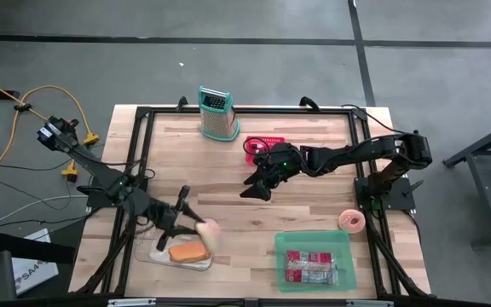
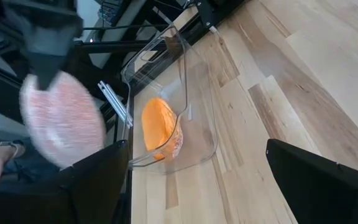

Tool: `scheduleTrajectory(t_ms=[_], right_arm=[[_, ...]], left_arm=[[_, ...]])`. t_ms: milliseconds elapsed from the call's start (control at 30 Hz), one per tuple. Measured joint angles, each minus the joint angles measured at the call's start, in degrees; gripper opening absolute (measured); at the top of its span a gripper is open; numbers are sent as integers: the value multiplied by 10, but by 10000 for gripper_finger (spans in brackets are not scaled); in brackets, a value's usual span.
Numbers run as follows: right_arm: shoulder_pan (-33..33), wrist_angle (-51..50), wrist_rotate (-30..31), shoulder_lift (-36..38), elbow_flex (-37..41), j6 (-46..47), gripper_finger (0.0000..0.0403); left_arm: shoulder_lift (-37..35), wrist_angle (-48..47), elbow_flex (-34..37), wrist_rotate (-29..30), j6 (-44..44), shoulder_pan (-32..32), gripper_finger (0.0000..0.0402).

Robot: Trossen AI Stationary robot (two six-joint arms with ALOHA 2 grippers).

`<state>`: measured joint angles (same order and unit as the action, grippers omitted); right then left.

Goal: Pick & Place Food Item
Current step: Put the bread into the transparent bin

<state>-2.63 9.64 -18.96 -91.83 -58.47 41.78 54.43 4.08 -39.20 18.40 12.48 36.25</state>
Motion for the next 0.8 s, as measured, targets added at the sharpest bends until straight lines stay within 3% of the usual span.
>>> scheduleTrajectory(t_ms=[133,333,633,800], right_arm=[[0,0,0,0,0,0,368],[0,0,0,0,0,0,368],[0,0,0,0,0,0,368],[0,0,0,0,0,0,368]], left_arm=[[-11,-64,0,40,-4,37,137],[-63,-138,0,148,-47,96,137],[-79,-287,0,353,-257,211,137],[-44,-341,0,476,-373,276,137]])
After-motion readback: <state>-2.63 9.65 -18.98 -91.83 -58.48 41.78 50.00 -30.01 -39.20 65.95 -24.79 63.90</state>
